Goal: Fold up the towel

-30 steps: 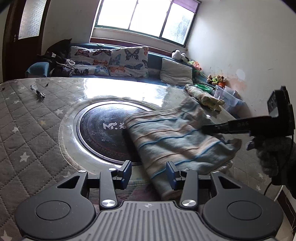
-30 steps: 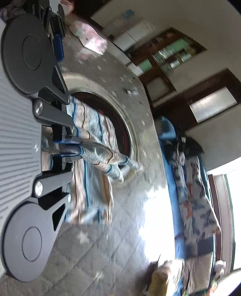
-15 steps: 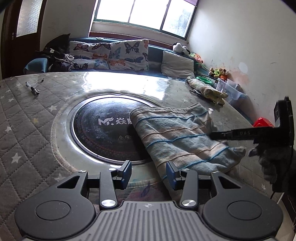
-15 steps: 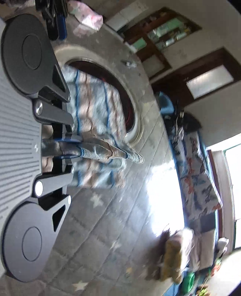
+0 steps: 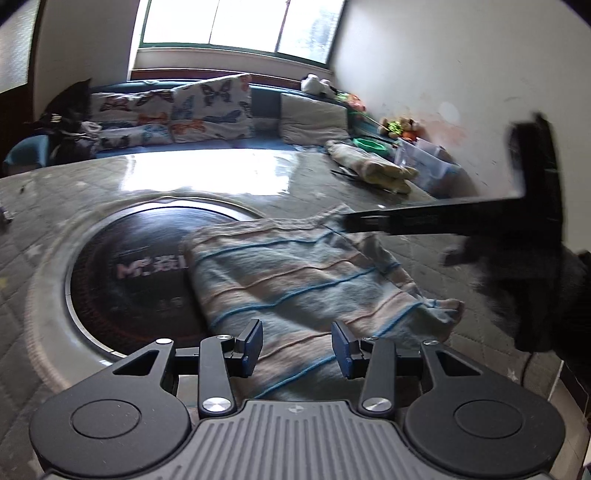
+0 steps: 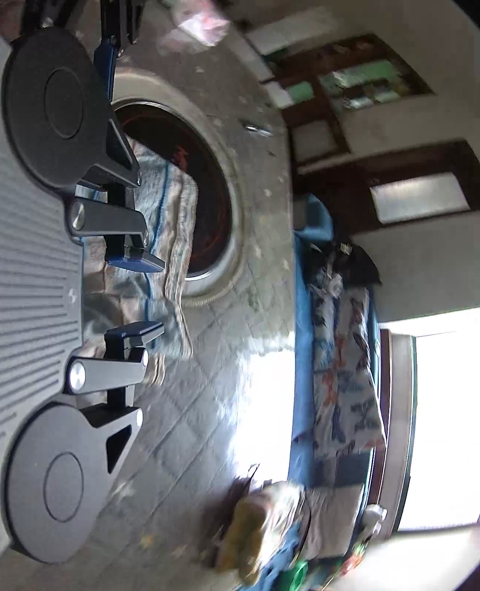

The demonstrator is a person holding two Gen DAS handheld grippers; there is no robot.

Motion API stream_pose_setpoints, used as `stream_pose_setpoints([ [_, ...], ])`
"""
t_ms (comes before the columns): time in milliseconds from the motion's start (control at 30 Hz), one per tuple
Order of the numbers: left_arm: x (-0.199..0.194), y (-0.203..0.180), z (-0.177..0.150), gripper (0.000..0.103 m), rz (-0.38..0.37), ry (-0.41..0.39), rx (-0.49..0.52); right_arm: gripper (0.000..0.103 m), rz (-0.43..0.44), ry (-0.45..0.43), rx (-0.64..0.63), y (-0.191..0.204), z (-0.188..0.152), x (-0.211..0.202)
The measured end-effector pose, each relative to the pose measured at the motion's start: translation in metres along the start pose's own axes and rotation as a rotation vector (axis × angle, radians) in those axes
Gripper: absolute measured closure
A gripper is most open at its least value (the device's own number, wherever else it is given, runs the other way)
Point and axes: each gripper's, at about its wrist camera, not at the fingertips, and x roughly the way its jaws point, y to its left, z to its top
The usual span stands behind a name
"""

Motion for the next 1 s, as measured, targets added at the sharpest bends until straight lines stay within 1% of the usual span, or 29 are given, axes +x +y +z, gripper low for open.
stream_pose_setpoints([
  [133,0.011,-0.002,-0.003,0.058,-0.02,0.024,0.021,0.075,-0.036,0.051,-0.05,-0.001,0.001,0.029],
  [200,0.017,0.0,-0.006,0.058,-0.023,0.04,0.028,0.079,-0.047,0.081,-0.049,-0.006,-0.001,0.04],
  [333,0.024,0.003,-0.01,0.059,-0.023,0.06,0.024,0.08,-0.016,0.086,-0.004,-0.019,-0.002,0.04],
  [433,0.02,0.002,-0.009,0.058,-0.026,0.048,0.02,0.079,-0.035,0.071,-0.008,-0.022,0.001,0.028],
  [600,0.01,-0.002,-0.005,0.056,-0.022,0.021,0.028,0.079,0.025,0.044,-0.035,-0.011,-0.006,-0.008],
  [800,0.009,-0.007,-0.004,0.056,-0.009,0.011,0.033,0.079,0.069,0.049,-0.143,0.024,-0.037,-0.043],
  [900,0.009,-0.007,-0.005,0.056,-0.005,0.012,0.04,0.08,0.051,0.043,-0.179,0.034,-0.05,-0.052],
  [933,0.009,-0.008,-0.006,0.056,-0.004,0.013,0.042,0.08,0.022,0.039,-0.182,0.036,-0.058,-0.057],
  [1000,0.009,-0.008,-0.006,0.056,-0.001,0.014,0.046,0.08,0.014,0.049,-0.153,0.031,-0.067,-0.06],
])
